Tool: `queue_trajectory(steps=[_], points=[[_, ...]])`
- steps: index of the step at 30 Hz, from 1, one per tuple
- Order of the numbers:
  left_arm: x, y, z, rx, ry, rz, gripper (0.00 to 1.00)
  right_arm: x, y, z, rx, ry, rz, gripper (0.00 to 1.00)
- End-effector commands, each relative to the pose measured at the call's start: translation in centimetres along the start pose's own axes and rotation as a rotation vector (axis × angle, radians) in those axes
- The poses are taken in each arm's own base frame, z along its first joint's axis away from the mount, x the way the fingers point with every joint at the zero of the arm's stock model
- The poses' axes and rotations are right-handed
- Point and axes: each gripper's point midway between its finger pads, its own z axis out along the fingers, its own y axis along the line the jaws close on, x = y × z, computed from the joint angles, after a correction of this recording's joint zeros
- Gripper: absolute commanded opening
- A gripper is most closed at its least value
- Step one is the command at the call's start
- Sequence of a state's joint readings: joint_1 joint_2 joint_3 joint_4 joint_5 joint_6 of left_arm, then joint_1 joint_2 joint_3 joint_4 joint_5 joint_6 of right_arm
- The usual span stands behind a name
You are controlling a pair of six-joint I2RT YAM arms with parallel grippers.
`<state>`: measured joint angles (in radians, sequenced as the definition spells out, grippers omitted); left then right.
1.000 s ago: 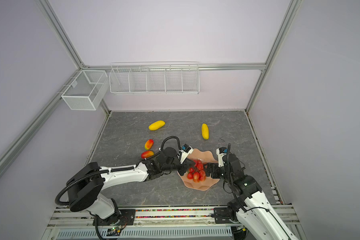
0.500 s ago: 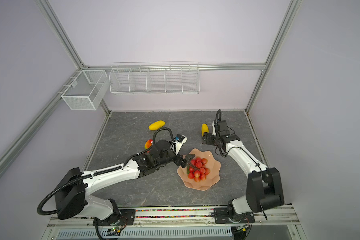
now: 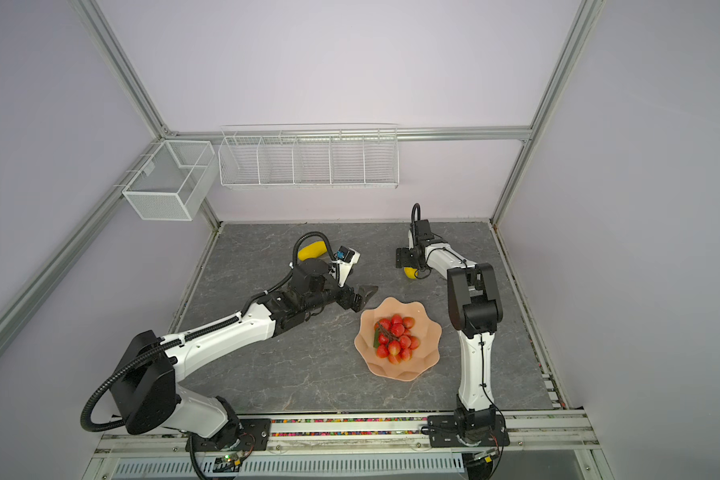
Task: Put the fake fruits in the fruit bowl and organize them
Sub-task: 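Grasp the long yellow fruit with the right gripper while the left gripper withdraws, then lower the long yellow fruit into the bowl beside the strawberries and release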
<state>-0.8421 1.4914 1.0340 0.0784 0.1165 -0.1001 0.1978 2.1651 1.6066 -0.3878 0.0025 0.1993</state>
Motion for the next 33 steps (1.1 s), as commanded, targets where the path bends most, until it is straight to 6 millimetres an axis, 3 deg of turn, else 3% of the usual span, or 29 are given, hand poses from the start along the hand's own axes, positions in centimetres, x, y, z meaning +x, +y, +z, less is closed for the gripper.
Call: queue_trajectory(steps=[1, 8, 11, 15, 18, 22, 27, 33], points=[[0.1, 0.3, 0.5, 0.014, -0.016, -0.037, 0.99, -0.6, -1.4, -0.2, 0.013, 0.007, 0.021, 0.79], [-0.1, 0.9, 0.5, -0.003, -0.045, -0.058, 0.99, 0.2, -1.7, 0.8, 0.015, 0.070, 0.039, 0.62], [-0.1, 1.1, 0.4, -0.014, -0.054, -0.069, 0.99, 0.3, -1.6, 0.7, 0.009, 0.073, 0.038, 0.48], [-0.1, 1.2, 0.1, -0.018, -0.063, -0.082, 0.99, 0.1, -1.5, 0.1, 0.003, 0.059, 0.021, 0.41], [-0.3, 1.5, -0.4, -0.034, -0.079, -0.091, 0.99, -0.3, -1.0, -1.4, -0.019, 0.019, -0.005, 0.39], [-0.1, 1.7, -0.7, -0.047, -0.080, -0.099, 0.99, -0.8, -0.3, -5.3, -0.048, -0.062, -0.021, 0.38], [0.4, 0.4, -1.0, 0.027, -0.076, -0.094, 0.99, 2.6, 0.0, -10.7, -0.072, -0.076, -0.004, 0.38], [0.8, -0.6, -1.8, 0.085, -0.085, -0.087, 0.99, 10.6, 1.5, -16.0, -0.102, 0.024, -0.019, 0.38]])
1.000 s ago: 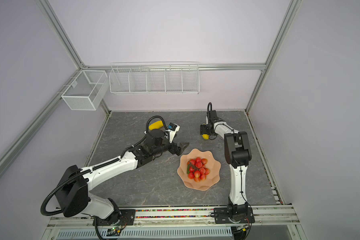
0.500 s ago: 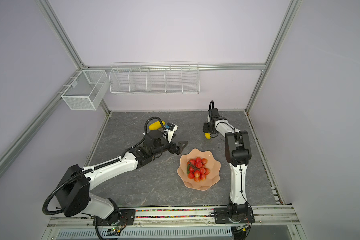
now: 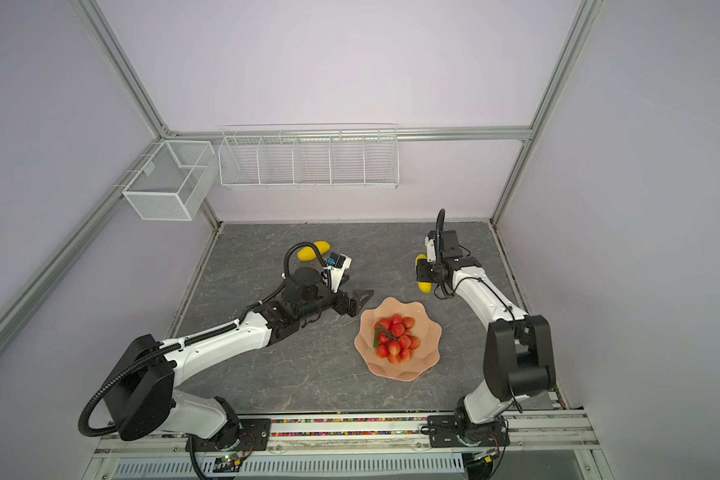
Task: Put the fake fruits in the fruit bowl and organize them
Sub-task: 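Lower the long yellow fruit into the bowl beside the strawberries and release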
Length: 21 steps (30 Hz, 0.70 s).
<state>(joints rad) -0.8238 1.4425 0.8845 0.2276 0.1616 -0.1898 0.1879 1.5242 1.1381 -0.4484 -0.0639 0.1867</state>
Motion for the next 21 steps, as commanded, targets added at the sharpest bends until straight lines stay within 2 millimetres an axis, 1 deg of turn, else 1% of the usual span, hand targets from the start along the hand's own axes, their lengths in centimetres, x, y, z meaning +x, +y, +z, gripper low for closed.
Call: queue_trajectory(steps=[1, 3, 5, 6, 7, 10, 13, 14, 16, 21], points=[[-1.0, -1.1, -0.9, 0.060, -0.037, 0.008, 0.99, 6.1, 1.4, -1.6, -0.023, 0.152, 0.001, 0.38], [-0.9, -1.7, -1.2, 0.091, -0.032, 0.012, 0.99, 8.6, 1.7, -3.0, -0.011, 0.183, 0.009, 0.37], [-1.0, -2.4, -1.7, 0.129, -0.035, 0.012, 0.99, 10.7, 2.1, -4.4, -0.012, 0.185, 0.024, 0.38], [-1.0, -2.7, -1.8, 0.141, -0.038, 0.007, 0.99, 11.3, 2.3, -5.0, -0.015, 0.180, 0.035, 0.38], [-1.1, -2.9, -2.1, 0.154, -0.043, -0.002, 0.99, 12.6, 2.3, -5.3, -0.018, 0.196, 0.047, 0.38], [-0.9, -3.5, -2.6, 0.184, -0.056, -0.018, 0.99, 14.7, 2.3, -6.3, -0.009, 0.223, 0.064, 0.38], [-0.4, -3.7, -2.7, 0.191, -0.056, -0.030, 0.99, 16.0, 2.0, -6.4, 0.005, 0.251, 0.080, 0.39], [-0.1, -3.7, -2.7, 0.192, -0.052, -0.035, 0.99, 16.3, 2.0, -6.3, 0.007, 0.260, 0.084, 0.39], [-0.2, -3.8, -2.9, 0.195, -0.060, -0.041, 0.99, 16.8, 1.9, -5.8, 0.016, 0.279, 0.087, 0.39], [-0.3, -3.7, -3.5, 0.187, -0.073, -0.041, 0.99, 16.9, 1.9, -4.6, 0.032, 0.274, 0.087, 0.40]])
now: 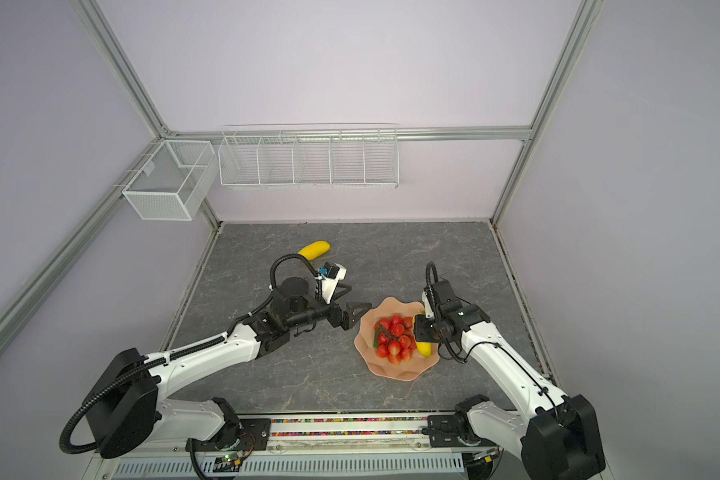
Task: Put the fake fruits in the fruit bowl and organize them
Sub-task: 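Lower the long yellow fruit into the bowl beside the strawberries and release, then grasp the yellow mango-shaped fruit with the left gripper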
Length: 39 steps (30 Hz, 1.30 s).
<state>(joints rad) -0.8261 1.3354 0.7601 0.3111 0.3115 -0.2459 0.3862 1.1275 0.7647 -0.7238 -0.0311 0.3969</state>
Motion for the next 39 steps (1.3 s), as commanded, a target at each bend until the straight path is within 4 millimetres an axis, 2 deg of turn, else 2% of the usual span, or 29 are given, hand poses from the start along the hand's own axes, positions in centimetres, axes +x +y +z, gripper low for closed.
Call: queue_trajectory(steps=[1, 6, 12, 15, 18, 19, 20, 21, 22, 26, 29, 32, 35, 39], points=[[-1.2, -0.9, -0.6, 0.022, -0.045, 0.003, 0.99, 0.1, -0.2, 0.8, 0.016, -0.004, 0.021, 0.40], [-0.7, -0.7, -0.5, 0.016, -0.032, 0.005, 0.99, -0.1, -0.3, 1.3, 0.038, 0.002, 0.009, 0.44], [-0.8, -0.3, 0.0, 0.001, -0.020, 0.021, 0.99, -0.4, -0.5, 1.4, 0.053, -0.002, -0.003, 0.63], [-1.3, 0.1, 0.1, -0.035, -0.003, 0.056, 0.99, -1.2, -0.3, 0.5, 0.062, -0.035, -0.023, 0.70], [-2.4, 2.4, -0.1, -0.169, 0.017, 0.054, 1.00, -3.0, 0.5, -1.4, 0.068, -0.115, -0.080, 0.77], [-2.8, 3.6, -0.1, -0.213, 0.026, 0.061, 1.00, -3.7, 1.2, -2.2, 0.057, -0.154, -0.110, 0.84], [-3.2, 4.9, -0.2, -0.251, 0.046, 0.061, 1.00, -4.5, 2.1, -3.0, 0.038, -0.192, -0.138, 0.96], [-3.3, 6.4, 0.0, -0.285, 0.075, 0.060, 1.00, -4.9, 2.8, -3.3, 0.018, -0.216, -0.160, 0.97], [-3.2, 8.3, 0.1, -0.331, 0.121, 0.065, 0.99, -6.3, 4.2, -4.5, -0.028, -0.266, -0.183, 0.89], [-2.4, 16.5, 0.2, -0.544, 0.301, 0.131, 0.97, -8.7, 9.3, -5.8, -0.208, -0.344, -0.260, 0.88], [-1.9, 22.9, -0.2, -0.660, 0.389, 0.157, 0.94, -9.8, 12.9, -5.6, -0.310, -0.363, -0.322, 0.88], [-1.7, 28.1, -0.1, -0.722, 0.441, 0.213, 0.91, -10.4, 16.0, -5.0, -0.373, -0.362, -0.382, 0.88], [-1.7, 32.0, 0.6, -0.740, 0.465, 0.269, 0.91, -10.9, 17.8, -4.3, -0.420, -0.349, -0.412, 0.88], [-1.3, 35.8, 1.3, -0.744, 0.513, 0.254, 0.91, -11.1, 18.5, -2.8, -0.432, -0.318, -0.426, 0.88]])
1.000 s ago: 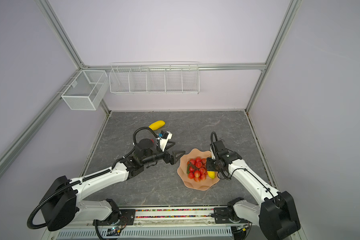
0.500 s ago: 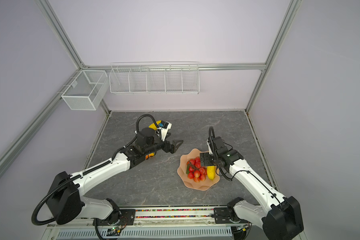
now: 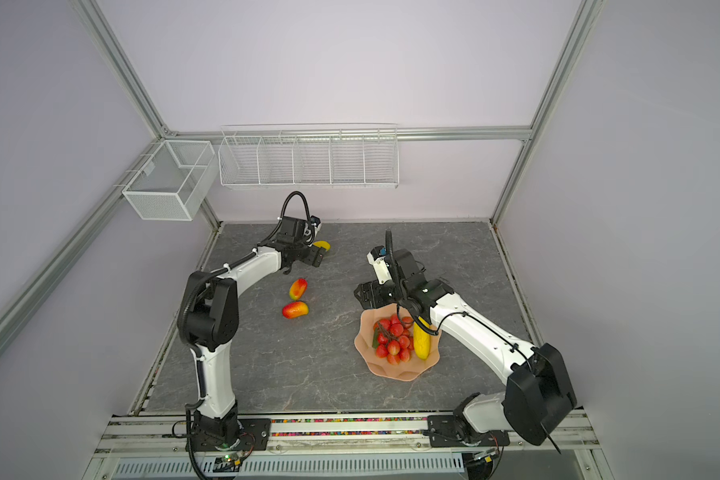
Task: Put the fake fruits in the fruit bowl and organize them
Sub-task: 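Grasp the yellow mango-shaped fruit with the left gripper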
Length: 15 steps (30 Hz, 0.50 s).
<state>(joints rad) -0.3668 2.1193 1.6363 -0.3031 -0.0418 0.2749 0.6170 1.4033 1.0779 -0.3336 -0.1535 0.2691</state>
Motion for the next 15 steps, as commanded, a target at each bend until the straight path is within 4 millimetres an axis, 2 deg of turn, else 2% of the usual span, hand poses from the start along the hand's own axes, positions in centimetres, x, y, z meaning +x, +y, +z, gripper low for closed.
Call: queue_trajectory(steps=[1, 6, 12, 15], points=[[-1.0, 1.6, 0.8, -0.012, 0.018, 0.084, 0.91, -1.2, 1.2, 0.7, -0.062, -0.020, -0.045, 0.88], [-0.7, 1.5, 2.6, 0.042, 0.036, 0.099, 0.89, -0.4, 0.2, 2.3, -0.056, 0.023, -0.032, 0.88], [0.2, 0.3, 2.8, 0.126, 0.091, 0.120, 0.86, -0.8, -0.1, 3.0, -0.072, 0.027, -0.015, 0.88], [1.2, 0.6, 3.0, 0.144, 0.119, 0.110, 0.83, -0.8, -0.2, 3.3, -0.074, 0.033, -0.008, 0.88]])
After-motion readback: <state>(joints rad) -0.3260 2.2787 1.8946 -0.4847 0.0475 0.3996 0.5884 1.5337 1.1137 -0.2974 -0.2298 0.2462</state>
